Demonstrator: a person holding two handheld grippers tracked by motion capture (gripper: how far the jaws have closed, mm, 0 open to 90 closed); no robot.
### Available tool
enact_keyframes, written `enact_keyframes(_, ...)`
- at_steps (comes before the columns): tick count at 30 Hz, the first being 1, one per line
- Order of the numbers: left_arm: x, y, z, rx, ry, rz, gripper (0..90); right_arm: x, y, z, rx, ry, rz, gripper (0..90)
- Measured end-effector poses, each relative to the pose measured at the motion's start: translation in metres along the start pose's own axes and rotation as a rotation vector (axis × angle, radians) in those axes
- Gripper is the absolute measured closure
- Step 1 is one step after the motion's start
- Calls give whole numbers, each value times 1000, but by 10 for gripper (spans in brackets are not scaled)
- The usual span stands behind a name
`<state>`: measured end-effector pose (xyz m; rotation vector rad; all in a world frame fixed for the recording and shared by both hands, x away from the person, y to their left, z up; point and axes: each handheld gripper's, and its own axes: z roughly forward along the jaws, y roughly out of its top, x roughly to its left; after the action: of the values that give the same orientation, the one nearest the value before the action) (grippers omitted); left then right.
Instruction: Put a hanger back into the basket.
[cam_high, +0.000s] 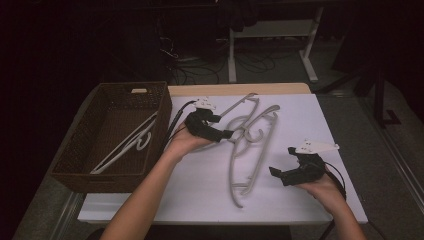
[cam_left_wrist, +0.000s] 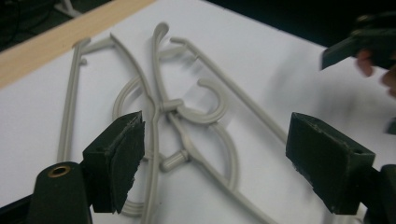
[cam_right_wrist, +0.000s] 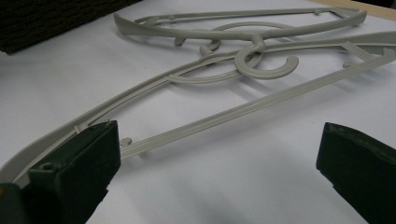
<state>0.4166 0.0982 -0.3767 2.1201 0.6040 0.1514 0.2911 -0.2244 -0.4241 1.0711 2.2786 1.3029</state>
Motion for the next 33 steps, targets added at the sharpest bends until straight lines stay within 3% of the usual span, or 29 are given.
enact_keyframes(5, 14, -12, 24, 64, 32, 12, 343, 0, 0, 0, -1, 2, 1, 0)
enact_keyframes(8, 23, -19, 36, 91, 27, 6, 450, 0, 0, 0, 1, 2, -1, 0)
enact_keyframes(17, 36, -33, 61, 213, 55, 16, 648, 0, 0, 0, -1, 4, 1, 0)
enact_keyframes(21, 37, -36, 66, 262, 73, 27, 717, -1, -1, -1, -1, 3, 4, 0)
enact_keyframes(33, 36, -29, 71, 304, 82, 55, 813, -1, -1, -1, 0, 2, 3, 0)
